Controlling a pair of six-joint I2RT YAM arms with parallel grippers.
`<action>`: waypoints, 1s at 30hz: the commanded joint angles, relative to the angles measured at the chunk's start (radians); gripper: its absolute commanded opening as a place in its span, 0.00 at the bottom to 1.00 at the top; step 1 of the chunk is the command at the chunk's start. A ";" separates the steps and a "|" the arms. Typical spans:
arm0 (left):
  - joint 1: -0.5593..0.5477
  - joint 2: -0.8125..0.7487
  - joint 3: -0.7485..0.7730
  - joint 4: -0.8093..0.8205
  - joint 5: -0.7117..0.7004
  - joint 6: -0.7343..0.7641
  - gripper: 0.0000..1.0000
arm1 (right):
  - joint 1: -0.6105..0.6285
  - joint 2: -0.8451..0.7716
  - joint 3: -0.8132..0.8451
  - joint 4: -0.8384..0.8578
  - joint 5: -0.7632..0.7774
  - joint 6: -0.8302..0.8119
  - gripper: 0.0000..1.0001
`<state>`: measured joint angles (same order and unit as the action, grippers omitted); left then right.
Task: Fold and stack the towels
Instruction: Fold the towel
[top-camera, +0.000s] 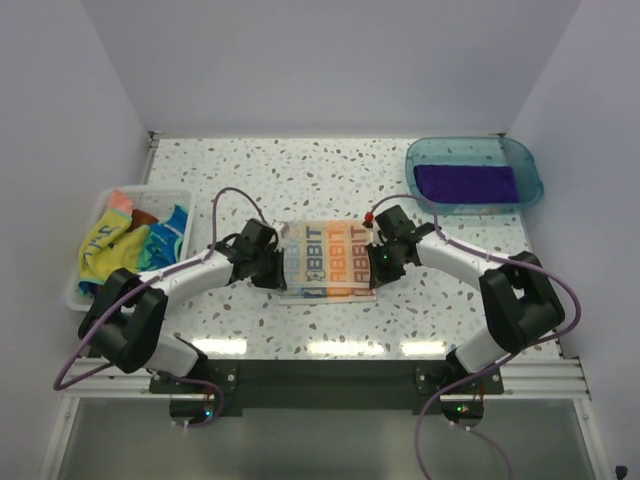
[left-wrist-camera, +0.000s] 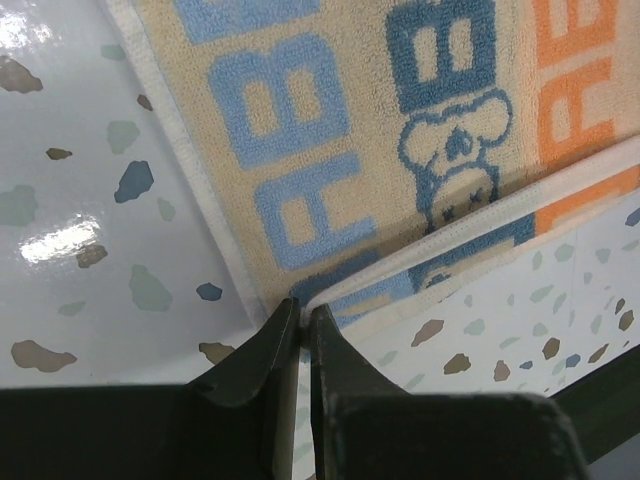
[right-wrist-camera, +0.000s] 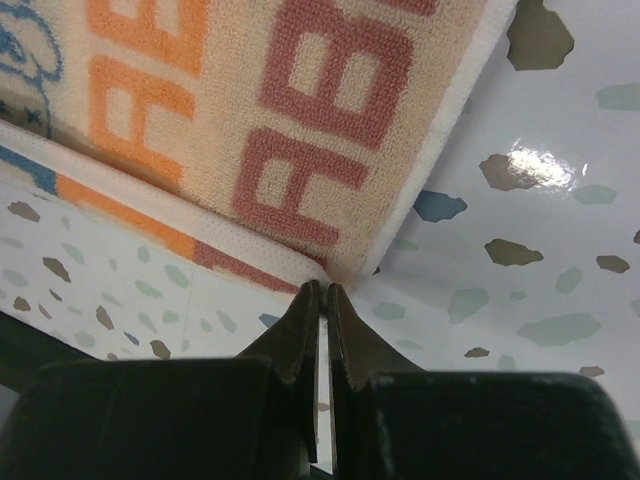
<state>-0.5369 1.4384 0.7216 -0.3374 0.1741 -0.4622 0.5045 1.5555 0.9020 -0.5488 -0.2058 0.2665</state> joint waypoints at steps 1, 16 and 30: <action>0.011 -0.015 -0.017 -0.017 -0.070 -0.004 0.06 | -0.014 0.002 -0.020 -0.008 0.032 0.007 0.01; -0.011 -0.118 -0.043 -0.028 -0.021 -0.036 0.34 | 0.015 -0.077 -0.028 -0.033 -0.032 0.010 0.18; -0.028 -0.358 -0.215 -0.006 0.062 -0.239 0.59 | 0.080 -0.248 -0.150 -0.063 -0.037 0.095 0.35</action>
<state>-0.5594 1.1404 0.5205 -0.3630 0.2024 -0.6128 0.5808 1.3911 0.7704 -0.5919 -0.2306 0.3099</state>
